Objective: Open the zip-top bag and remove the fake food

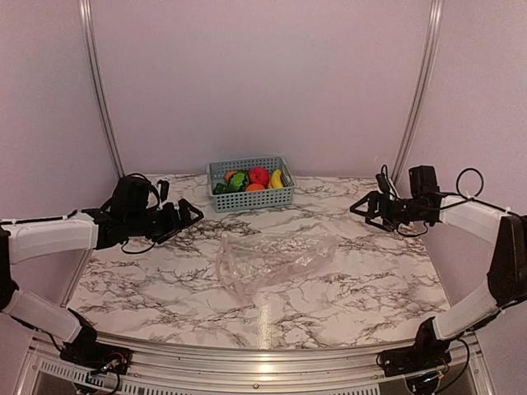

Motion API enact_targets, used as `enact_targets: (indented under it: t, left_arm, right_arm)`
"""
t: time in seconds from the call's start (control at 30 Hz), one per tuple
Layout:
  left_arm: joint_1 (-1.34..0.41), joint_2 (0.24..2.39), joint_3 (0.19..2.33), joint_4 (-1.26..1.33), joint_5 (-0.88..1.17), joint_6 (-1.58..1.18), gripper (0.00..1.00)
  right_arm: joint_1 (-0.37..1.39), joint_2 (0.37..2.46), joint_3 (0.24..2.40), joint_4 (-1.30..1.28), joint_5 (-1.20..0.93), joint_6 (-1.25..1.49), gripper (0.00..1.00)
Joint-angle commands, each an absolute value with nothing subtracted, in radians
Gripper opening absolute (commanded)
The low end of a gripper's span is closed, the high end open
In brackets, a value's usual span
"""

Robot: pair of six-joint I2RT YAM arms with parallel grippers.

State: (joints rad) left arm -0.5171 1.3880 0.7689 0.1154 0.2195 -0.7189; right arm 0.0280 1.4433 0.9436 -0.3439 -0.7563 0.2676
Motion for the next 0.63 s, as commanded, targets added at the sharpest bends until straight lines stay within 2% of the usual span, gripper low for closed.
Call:
enact_targets:
  t: [0.0, 0.33, 0.6]
  left_arm:
    - [-0.447, 1.215, 0.789, -0.052, 0.13, -0.669, 0.99]
    - [-0.408, 0.898, 0.84, -0.462, -0.031, -0.589, 0.99]
    - [-0.407, 0.742, 0.79, -0.566, -0.072, -0.589, 0.99]
  right_arm:
    - [0.022, 1.293, 0.918, -0.31, -0.728, 0.249, 0.99]
    - [0.022, 0.945, 0.745, -0.24, -0.669, 0.307, 0.99]
    - [0.022, 0.784, 0.638, -0.248, -0.703, 0.33, 0.99]
